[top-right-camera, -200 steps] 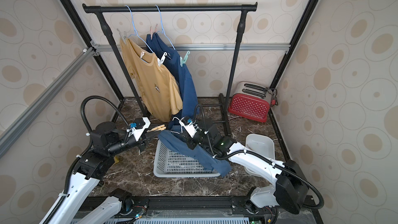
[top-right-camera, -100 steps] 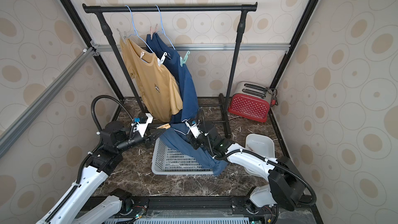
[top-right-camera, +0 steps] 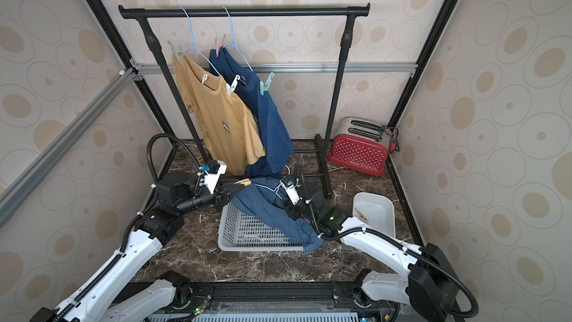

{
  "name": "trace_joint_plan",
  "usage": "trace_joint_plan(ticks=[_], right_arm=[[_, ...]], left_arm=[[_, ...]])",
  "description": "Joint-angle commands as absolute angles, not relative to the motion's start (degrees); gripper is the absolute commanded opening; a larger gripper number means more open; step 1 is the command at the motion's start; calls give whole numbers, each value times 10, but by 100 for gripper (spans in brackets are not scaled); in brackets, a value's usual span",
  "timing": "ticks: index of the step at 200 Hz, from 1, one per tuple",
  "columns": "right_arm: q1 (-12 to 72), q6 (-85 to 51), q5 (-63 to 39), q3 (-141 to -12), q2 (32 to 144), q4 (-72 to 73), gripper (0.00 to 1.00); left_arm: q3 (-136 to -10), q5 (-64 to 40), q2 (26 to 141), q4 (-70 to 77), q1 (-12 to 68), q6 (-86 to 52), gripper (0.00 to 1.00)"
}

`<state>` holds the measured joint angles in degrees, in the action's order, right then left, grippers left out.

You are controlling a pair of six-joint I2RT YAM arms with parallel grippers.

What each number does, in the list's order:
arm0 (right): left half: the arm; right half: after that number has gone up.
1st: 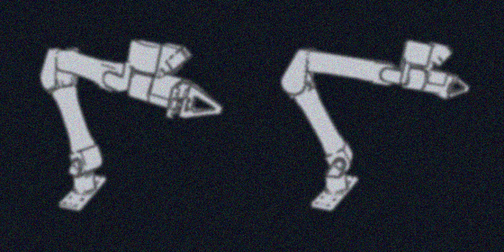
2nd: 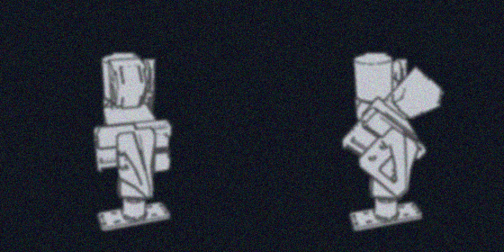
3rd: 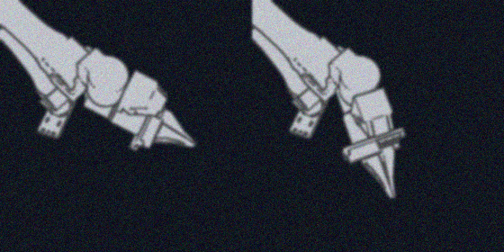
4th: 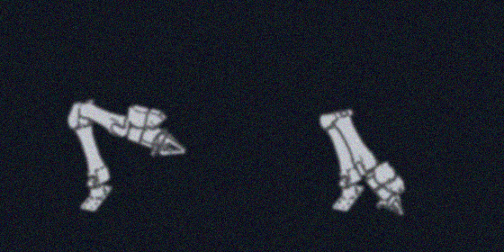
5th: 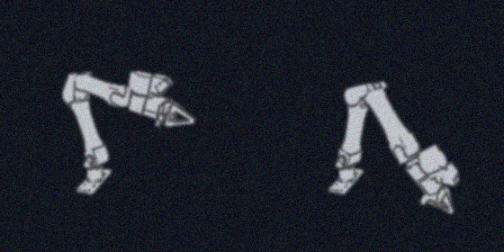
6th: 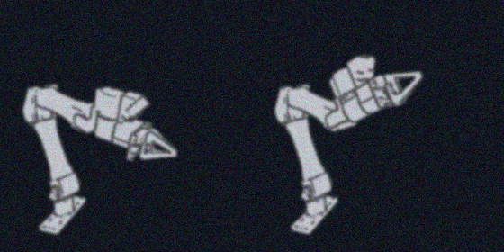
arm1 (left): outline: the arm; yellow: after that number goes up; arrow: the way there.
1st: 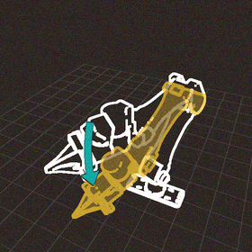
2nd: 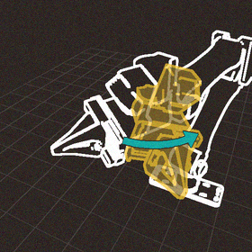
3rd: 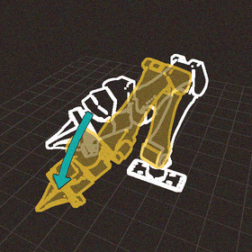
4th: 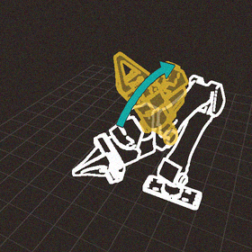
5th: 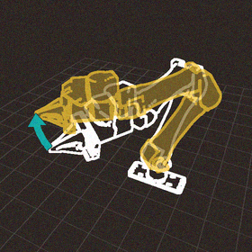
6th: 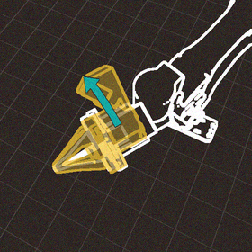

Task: Remove the clothespins securing t-shirts to the hanger
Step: Place the hanger in the basket, then place the clothespin in the storage box.

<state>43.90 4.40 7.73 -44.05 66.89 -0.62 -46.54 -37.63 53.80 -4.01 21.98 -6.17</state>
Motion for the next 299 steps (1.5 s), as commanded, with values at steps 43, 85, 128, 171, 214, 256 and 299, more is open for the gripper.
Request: trace_joint_plan(ticks=[43, 85, 128, 171, 214, 256, 299], right_arm=[[492, 248, 163, -451, 597, -35, 70], [506, 346, 81, -437, 583, 59, 68], [509, 357, -13, -501, 614, 18, 66], [510, 362, -41, -550, 642, -6, 61], [510, 376, -49, -576, 661, -31, 45], [510, 390, -20, -590, 682, -25, 43], [510, 399, -10, -606, 699, -29, 44]], left_arm=[[-536, -364, 601, -19, 284, -129, 22], [-608, -390, 653, -71, 291, -177, 20], [-637, -412, 677, -113, 304, -186, 19], [-647, -421, 691, -132, 308, -191, 19], [-651, -424, 695, -134, 311, -191, 19], [-651, -425, 695, -142, 316, -184, 19], [-651, -426, 693, -149, 317, -180, 19]])
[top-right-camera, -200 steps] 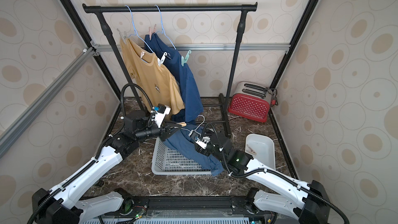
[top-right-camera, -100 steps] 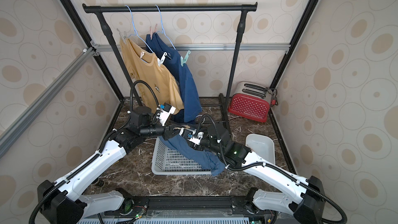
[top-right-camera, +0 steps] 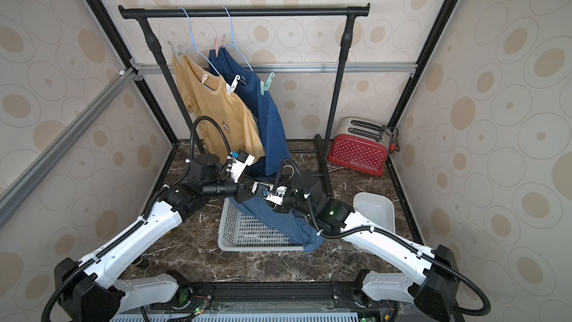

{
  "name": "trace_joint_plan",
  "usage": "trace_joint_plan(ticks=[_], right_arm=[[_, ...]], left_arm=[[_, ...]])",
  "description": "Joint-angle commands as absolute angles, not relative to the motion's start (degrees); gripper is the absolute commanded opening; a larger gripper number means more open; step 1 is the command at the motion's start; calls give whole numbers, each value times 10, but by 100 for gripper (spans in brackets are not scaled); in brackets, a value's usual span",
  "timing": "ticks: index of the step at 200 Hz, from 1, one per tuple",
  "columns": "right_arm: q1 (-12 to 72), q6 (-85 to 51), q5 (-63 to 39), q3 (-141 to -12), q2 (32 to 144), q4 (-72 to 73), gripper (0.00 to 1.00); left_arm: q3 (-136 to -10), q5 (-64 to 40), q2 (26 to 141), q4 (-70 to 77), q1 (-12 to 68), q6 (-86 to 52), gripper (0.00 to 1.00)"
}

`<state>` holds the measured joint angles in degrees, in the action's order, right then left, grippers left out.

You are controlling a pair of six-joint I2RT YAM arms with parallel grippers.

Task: Remove the clothespins securing t-shirts to the hanger
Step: Place the clothespin in the storage box.

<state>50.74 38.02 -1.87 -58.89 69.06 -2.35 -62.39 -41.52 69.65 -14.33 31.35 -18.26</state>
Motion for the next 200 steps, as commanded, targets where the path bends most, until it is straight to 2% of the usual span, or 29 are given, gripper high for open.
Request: trace_joint_plan(ticks=[1, 28, 88, 105, 139, 200], right_arm=[[510, 399, -9, -606, 699, -29, 44], [509, 404, -3, -607, 705, -28, 40], [509, 426, 10, -621, 713, -37, 22], [509, 428, 12, -625, 713, -42, 17], [505, 423, 24, -626, 713, -50, 11], [485, 419, 49, -610, 684, -81, 7]], left_arm=[[-651, -426, 693, -149, 318, -181, 19], [-650, -429, 692, -150, 318, -180, 19], [-650, -433, 691, -153, 319, -181, 23], [-650, -434, 689, -153, 319, -176, 29], [-647, -427, 680, -148, 320, -164, 49], [-647, -409, 675, -144, 321, -131, 62]])
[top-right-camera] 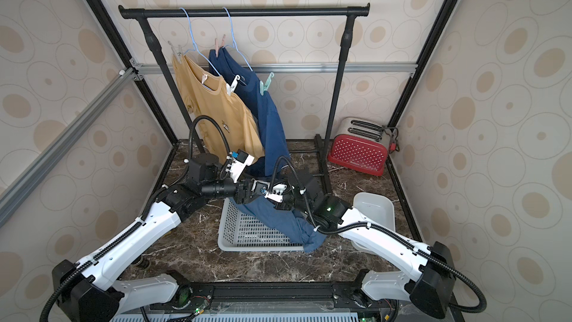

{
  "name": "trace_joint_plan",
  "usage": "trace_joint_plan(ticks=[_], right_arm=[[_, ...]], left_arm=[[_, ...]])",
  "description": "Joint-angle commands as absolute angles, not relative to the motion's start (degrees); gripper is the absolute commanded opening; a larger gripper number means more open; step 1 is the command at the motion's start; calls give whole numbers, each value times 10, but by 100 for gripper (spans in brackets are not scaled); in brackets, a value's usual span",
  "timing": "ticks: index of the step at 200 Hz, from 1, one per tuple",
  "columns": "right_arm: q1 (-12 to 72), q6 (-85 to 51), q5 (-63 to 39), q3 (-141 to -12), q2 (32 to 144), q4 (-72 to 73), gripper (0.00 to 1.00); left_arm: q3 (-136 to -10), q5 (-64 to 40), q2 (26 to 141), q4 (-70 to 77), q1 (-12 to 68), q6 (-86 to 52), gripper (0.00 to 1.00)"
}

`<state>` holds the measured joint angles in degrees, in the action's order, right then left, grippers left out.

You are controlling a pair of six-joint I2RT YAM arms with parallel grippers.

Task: Remove the clothespins securing t-shirts to the hanger
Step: Place the clothespin in the storage box.

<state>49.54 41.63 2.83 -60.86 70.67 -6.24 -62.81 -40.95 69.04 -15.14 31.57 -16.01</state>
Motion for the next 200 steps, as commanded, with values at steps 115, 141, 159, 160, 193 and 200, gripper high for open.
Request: trace_joint_plan(ticks=[115, 141, 159, 160, 193, 200], right_arm=[[337, 393, 189, -440, 443, -265, 8], [267, 404, 201, -385, 410, -298, 8], [222, 405, 203, -355, 393, -324, 8], [220, 405, 204, -354, 392, -326, 8], [173, 424, 219, -333, 358, -358, 8], [164, 432, 220, -330, 358, -365, 8]], left_arm=[[-540, -335, 675, 10, 362, -88, 65], [-518, -309, 676, 32, 386, -68, 65], [-509, -292, 674, 35, 399, -52, 65], [-509, -291, 673, 35, 399, -52, 65], [-496, -287, 662, 40, 405, -42, 66], [-494, -287, 661, 40, 405, -38, 67]])
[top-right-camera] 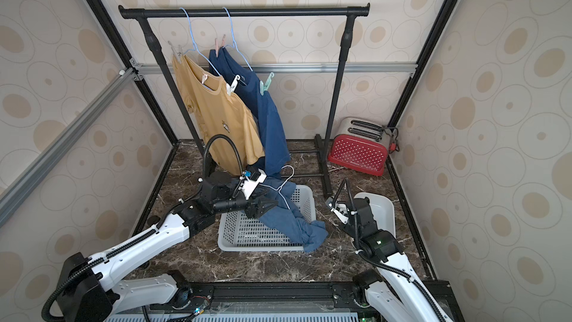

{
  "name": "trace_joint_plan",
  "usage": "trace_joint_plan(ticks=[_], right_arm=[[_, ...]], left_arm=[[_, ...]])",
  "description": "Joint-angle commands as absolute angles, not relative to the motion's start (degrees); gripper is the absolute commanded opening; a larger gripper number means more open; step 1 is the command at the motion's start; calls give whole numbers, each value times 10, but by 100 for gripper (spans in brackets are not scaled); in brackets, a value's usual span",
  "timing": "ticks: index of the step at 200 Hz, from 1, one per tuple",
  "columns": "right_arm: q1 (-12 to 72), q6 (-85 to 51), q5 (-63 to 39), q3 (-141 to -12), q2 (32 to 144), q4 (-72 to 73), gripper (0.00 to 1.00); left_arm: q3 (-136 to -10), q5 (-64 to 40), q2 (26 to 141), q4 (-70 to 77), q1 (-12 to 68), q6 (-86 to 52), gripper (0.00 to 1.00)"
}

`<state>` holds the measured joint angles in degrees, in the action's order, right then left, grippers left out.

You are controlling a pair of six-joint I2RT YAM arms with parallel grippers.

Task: Remove the clothespins securing t-shirts to the hanger
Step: Place the clothespin in the storage box.

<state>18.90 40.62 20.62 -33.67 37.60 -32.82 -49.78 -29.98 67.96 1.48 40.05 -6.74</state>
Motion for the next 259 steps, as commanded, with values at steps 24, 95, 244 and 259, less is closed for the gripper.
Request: trace_joint_plan(ticks=[24, 95, 244, 259], right_arm=[[106, 442, 204, -324, 369, -365, 8], [-19, 433, 144, -304, 525, -284, 8], [-102, 442, 115, -315, 631, -263, 29], [-102, 433, 117, -323, 621, -268, 32]], left_arm=[[-492, -287, 656, 38, 405, -34, 67], [-472, -282, 635, 37, 405, -35, 68], [-475, -259, 614, -33, 406, -11, 73], [-472, -250, 608, -36, 405, -1, 75]])
